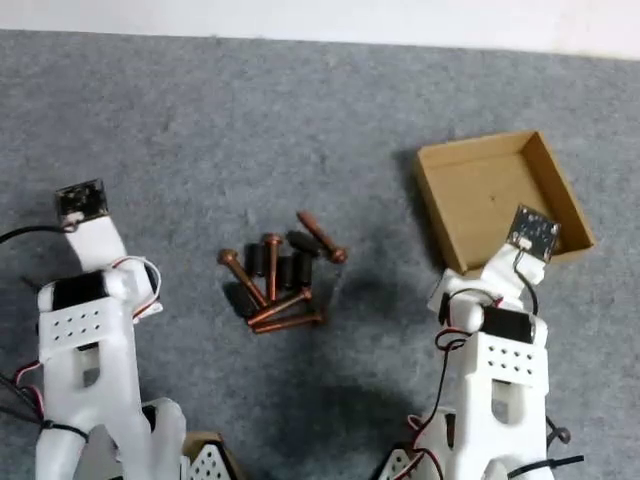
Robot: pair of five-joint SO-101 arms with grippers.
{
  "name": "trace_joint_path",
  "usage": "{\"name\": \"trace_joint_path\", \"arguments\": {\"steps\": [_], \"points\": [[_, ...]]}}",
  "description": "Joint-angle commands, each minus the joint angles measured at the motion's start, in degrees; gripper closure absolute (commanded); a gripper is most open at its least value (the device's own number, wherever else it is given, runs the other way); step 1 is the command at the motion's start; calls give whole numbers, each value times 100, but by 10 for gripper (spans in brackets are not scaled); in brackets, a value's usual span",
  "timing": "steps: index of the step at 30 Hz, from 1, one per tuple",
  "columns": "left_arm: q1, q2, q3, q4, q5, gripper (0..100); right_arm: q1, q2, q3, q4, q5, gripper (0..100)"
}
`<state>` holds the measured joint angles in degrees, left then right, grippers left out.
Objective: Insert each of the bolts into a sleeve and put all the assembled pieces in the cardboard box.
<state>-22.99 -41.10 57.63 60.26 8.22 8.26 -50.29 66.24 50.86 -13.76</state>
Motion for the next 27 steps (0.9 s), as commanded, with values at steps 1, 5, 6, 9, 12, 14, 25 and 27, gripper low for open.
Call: {"name": "trace_joint_path", "arguments": {"steps": [1,5,6,9,12,14,25,27], "points": [[110,-189,-215,299,-835,994,40,-4,-22,-119,105,757],[110,-1244,251,360,-844,994,48,-4,-13,-119,290,757],[110,-1657,435,352,-853,994,48,-4,-13,-119,290,757],[145,-3134,1042,387,-862,994,57,-154,-13,-119,290,757],[295,-4655,1692,396,-1046,989,22,-769,57,163,290,757],[514,-5560,1938,712,-1240,989,-22,-1367,286,312,290,757],[796,-5947,2141,967,-1240,954,-681,-5200,1727,963,712,760],[796,-6044,2255,958,-1240,954,-664,-5604,1912,1033,721,760]]}}
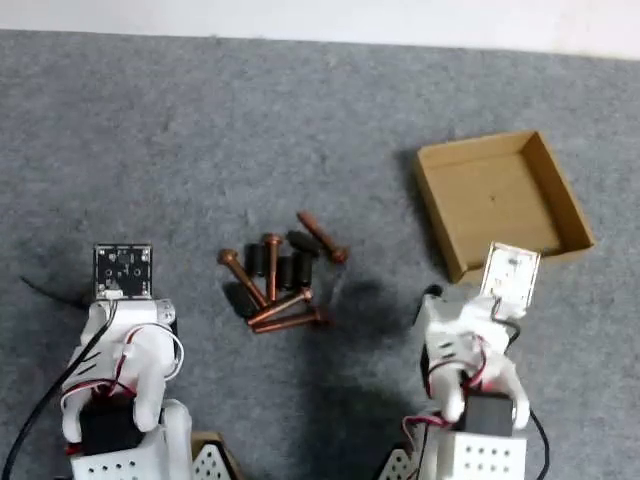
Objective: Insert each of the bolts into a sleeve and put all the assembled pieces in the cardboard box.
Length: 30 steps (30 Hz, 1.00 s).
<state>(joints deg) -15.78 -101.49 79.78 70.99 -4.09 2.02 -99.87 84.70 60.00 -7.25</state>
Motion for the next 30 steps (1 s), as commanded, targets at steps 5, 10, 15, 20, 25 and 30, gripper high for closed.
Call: {"name": "trace_joint_path", "arguments": {"steps": [5,10,15,20,25,30], "points": [[75,-365,198,-114,-18,954,-40,-374,295,-286,53,760],[75,-338,180,-105,-26,951,-57,-374,409,-347,53,760],[110,-321,-251,-123,-35,950,-57,-374,418,-338,44,760],[127,-303,-163,-633,-26,950,-57,-374,418,-189,79,760],[699,-303,-145,-782,-26,919,-66,-374,409,-75,88,760],[892,673,-629,-949,-26,896,-66,-374,409,-75,88,760]]}}
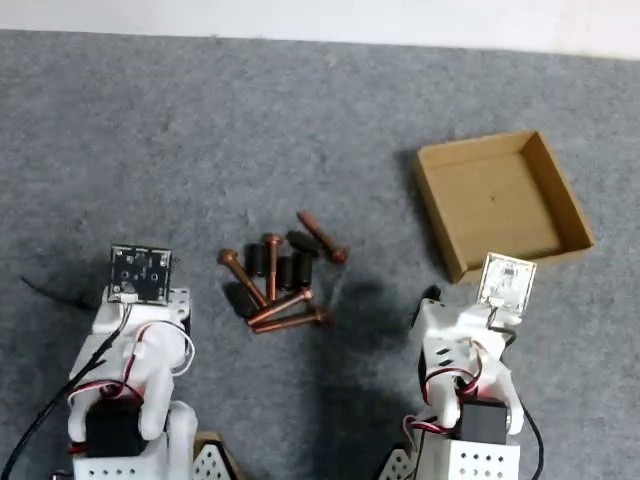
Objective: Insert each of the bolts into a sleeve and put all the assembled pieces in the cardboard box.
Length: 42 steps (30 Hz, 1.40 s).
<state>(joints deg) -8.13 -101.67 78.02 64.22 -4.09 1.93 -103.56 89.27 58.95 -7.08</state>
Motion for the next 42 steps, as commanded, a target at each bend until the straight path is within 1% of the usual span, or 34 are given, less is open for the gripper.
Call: {"name": "trace_joint_path", "arguments": {"steps": [1,4,8,10,13,17,19,21,24,26,30,34,38,42], "points": [[127,1086,-541,-448,-26,896,-57,-4,-48,31,70,760],[127,2484,-989,-809,0,894,-57,-4,-48,13,70,760],[163,4233,-1622,-1002,18,895,-57,-4,-48,13,70,760],[145,4831,-1727,-1143,264,895,-57,-4,-48,13,70,760],[-57,5393,-1552,-1582,501,895,-57,-4,-75,40,70,760],[-444,5490,-1033,-2286,527,895,-57,13,-92,57,70,760],[-479,5490,-998,-2338,536,895,-145,66,-92,57,70,760],[-479,5490,-998,-2338,536,895,-505,75,-110,110,70,760],[-497,5490,-998,-2338,536,895,-1323,101,-391,163,334,760],[-505,5490,-989,-2338,536,894,-1745,321,-558,92,413,760],[-505,5490,-989,-2338,536,895,-2062,1429,-822,-356,501,760],[-505,5490,-980,-2356,536,895,-2519,2932,-1789,-479,853,760],[-505,5499,-971,-2365,536,895,-3125,4251,-2905,-479,624,760],[-505,5516,-971,-2365,536,895,-3240,5332,-3785,-585,255,760]]}}
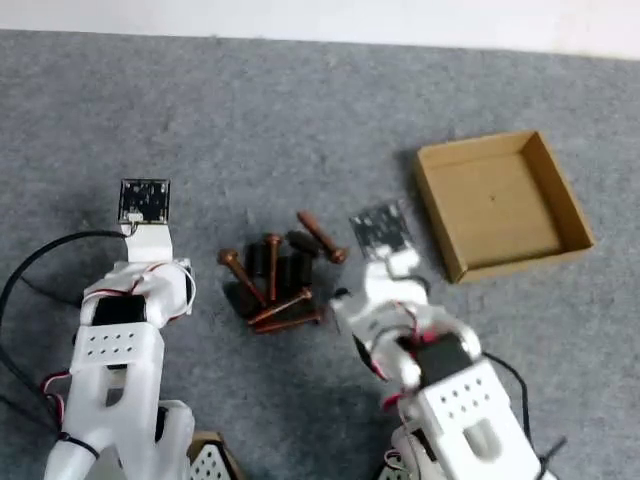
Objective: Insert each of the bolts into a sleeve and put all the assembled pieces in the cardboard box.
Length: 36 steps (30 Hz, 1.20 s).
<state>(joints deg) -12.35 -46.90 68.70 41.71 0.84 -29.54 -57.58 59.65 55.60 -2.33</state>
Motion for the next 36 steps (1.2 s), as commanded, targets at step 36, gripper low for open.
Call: {"name": "trace_joint_path", "arguments": {"steps": [36], "points": [[-760,22,-84,-123,571,893,-1279,5719,-3073,-1358,-1732,761]]}}
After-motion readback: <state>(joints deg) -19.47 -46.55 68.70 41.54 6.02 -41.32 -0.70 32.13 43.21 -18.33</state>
